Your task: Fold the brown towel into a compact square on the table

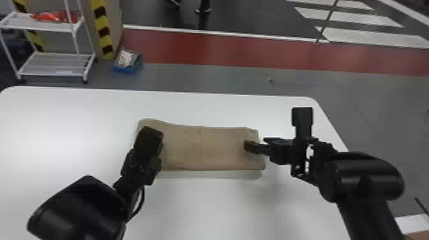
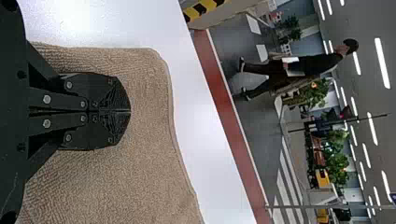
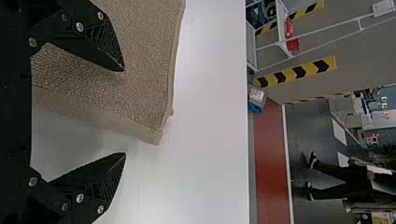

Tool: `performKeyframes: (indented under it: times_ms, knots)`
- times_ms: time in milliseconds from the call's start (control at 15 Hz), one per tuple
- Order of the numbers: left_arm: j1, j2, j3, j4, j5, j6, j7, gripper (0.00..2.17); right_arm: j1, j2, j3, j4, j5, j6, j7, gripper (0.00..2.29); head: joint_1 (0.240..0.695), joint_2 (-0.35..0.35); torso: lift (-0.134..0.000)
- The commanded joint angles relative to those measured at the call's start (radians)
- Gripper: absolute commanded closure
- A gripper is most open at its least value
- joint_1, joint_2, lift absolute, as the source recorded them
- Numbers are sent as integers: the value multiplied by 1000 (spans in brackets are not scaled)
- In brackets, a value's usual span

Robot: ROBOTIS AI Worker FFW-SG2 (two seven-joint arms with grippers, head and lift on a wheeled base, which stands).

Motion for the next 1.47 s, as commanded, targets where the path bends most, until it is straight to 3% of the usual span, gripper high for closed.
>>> performKeyframes:
  times_ms: [0, 133, 400, 667, 867, 1133, 1400]
  knots:
    - [-1, -3, -3, 1, -3, 1, -2, 1723, -15, 1, 16, 25, -1, 5, 2, 286, 695, -171, -124]
    - [-2, -3, -3, 1, -3, 1, -3, 1720, -23, 1, 30, 31, -6, 5, 10, 289, 695, -169, -124]
    - [-5, -5, -3, 9, -3, 1, -8, 1723, -24, 15, 25, 35, -17, 5, 79, 674, 695, -150, -124]
    - [-4, -5, -3, 13, -4, 16, -9, 1723, -15, 17, 13, 8, -50, 11, 119, 1366, 695, -134, -124]
    - [-4, -5, -11, 12, -6, 28, -14, 1720, -1, 17, -1, -36, -99, 11, 127, 1430, 695, -126, -124]
    - [8, -3, -19, -4, 5, 31, -15, 1723, 19, 20, -22, -81, -113, 30, 120, 1430, 695, -126, -124]
    - [38, 14, 17, -134, 28, 28, -15, 1720, 25, 12, -79, -82, -110, 60, 116, 1430, 695, -147, -124]
